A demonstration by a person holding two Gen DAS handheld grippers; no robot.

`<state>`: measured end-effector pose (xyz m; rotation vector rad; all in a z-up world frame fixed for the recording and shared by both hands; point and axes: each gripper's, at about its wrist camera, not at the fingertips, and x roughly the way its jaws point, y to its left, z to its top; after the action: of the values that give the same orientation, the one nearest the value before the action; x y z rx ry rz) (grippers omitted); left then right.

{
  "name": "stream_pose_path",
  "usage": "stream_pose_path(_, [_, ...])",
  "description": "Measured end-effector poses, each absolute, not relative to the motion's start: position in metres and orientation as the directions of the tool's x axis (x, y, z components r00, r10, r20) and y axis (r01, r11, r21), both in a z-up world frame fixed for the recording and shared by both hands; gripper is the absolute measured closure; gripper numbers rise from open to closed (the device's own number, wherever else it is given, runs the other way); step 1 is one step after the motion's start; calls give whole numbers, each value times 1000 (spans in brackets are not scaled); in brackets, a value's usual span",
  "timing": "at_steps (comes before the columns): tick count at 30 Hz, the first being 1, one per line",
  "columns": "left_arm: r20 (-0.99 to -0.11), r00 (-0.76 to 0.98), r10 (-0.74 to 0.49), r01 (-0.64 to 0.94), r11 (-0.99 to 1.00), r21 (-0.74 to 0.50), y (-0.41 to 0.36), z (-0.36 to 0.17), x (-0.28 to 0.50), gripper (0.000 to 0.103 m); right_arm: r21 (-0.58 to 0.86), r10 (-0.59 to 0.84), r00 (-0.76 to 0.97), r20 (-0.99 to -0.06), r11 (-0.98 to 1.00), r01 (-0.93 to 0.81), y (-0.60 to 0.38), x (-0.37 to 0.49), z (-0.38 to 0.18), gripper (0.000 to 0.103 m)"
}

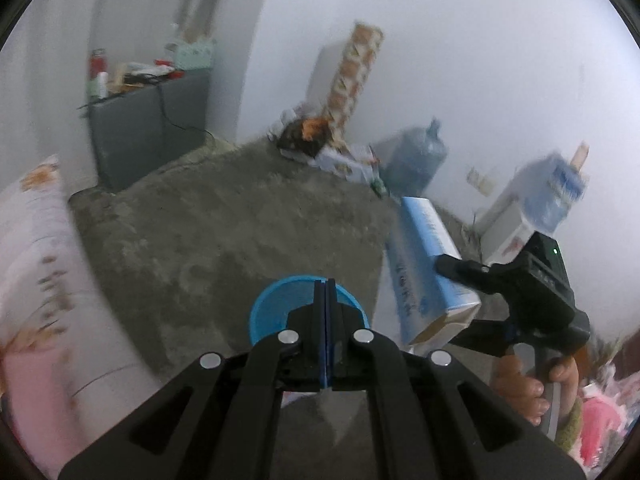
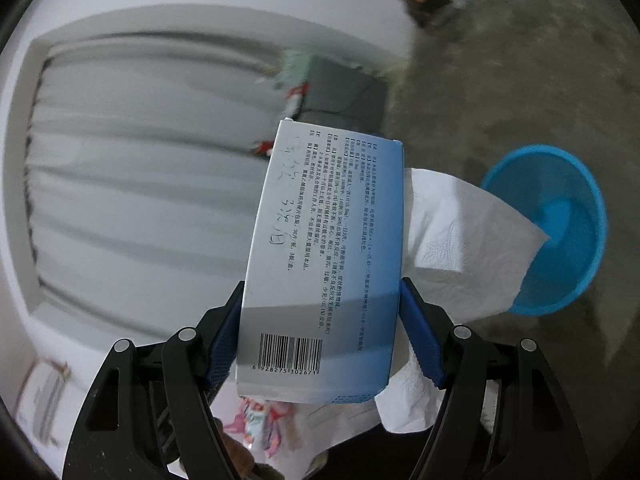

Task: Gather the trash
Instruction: 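Lift the medicine box with the right gripper and carry it over the blue wastebasket, then open the right gripper to drop the box into the wastebasket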

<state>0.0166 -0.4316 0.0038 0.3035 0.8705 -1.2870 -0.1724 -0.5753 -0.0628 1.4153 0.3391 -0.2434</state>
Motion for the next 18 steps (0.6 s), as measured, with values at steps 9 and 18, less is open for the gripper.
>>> stream_pose_path(9, [-796,33,-605,917,335,-217,-520,-77,4,83,899,41,899,-437,-21,438,-638,-145,-149,28])
stream_pose_path(18, [-824,33,-566,907,363,-213,-510,-89,12,43,764,78,770,-633,-96,638,-637,-156,-216,21])
